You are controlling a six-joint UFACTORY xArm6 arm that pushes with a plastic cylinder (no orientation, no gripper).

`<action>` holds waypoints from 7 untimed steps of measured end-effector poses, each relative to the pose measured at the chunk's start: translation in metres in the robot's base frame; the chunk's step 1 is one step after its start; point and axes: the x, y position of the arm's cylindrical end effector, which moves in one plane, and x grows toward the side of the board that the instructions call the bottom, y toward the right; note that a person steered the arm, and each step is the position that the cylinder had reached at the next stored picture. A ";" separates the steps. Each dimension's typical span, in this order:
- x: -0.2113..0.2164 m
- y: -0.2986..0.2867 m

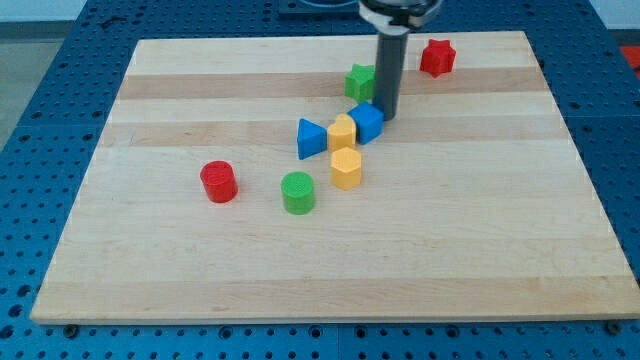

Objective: Slide the red circle slightly down

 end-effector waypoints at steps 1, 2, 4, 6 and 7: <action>0.001 -0.008; 0.001 -0.012; 0.027 -0.031; 0.011 -0.031; -0.028 -0.042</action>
